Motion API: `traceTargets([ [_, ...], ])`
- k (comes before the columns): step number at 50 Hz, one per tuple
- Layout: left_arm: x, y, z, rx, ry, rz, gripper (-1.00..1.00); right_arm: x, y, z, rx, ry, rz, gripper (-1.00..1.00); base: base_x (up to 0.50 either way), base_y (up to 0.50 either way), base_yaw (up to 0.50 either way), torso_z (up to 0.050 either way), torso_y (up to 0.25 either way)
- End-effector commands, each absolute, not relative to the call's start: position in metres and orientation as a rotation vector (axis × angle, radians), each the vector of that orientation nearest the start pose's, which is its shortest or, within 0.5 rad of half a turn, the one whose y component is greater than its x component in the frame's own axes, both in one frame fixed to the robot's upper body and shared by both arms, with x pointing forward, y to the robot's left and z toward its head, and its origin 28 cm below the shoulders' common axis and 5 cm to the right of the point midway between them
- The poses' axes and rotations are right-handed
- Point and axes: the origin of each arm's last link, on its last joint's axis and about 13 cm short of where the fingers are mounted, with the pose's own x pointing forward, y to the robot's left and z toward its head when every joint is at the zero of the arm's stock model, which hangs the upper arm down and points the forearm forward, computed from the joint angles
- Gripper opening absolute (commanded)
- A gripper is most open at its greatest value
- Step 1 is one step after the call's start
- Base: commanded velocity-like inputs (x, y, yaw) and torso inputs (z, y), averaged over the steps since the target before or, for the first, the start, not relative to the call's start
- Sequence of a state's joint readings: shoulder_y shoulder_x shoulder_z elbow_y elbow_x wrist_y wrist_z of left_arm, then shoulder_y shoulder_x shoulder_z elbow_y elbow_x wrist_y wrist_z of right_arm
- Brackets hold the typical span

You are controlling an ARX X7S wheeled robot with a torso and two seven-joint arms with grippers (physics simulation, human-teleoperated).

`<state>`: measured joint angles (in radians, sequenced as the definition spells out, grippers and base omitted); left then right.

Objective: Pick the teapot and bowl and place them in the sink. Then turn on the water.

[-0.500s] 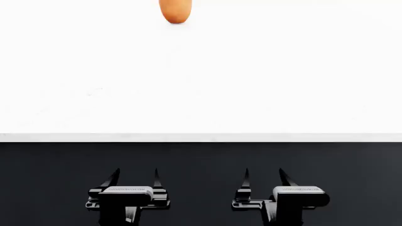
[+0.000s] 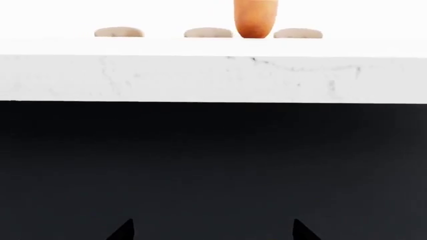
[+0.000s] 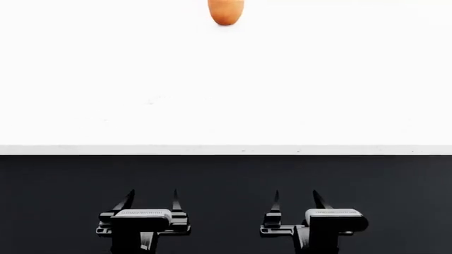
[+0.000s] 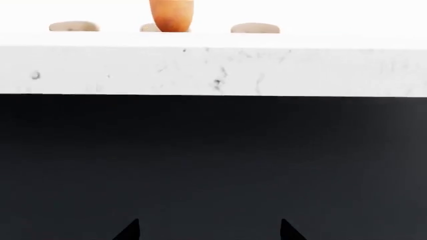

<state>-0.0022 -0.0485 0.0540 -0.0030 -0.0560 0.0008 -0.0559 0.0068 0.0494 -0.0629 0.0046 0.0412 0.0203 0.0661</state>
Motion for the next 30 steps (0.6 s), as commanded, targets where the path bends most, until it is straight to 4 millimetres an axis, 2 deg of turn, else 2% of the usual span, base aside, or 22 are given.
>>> traceTargets([
  [1,0.2112,0.2057,0.0123,-0.01,0.006,0.0,1.0,0.2121,-0.0957,0.0114,-0.013,0.03,-0.005,1.0,0.0,0.5,0.0,0.0,0.0],
  [30,0.2111,0.2056,0.0132,-0.012,0.0,0.007,1.0,0.2128,-0.0963,0.011,-0.018,0.036,-0.009,1.0,0.0,0.5,0.0,0.0,0.0],
])
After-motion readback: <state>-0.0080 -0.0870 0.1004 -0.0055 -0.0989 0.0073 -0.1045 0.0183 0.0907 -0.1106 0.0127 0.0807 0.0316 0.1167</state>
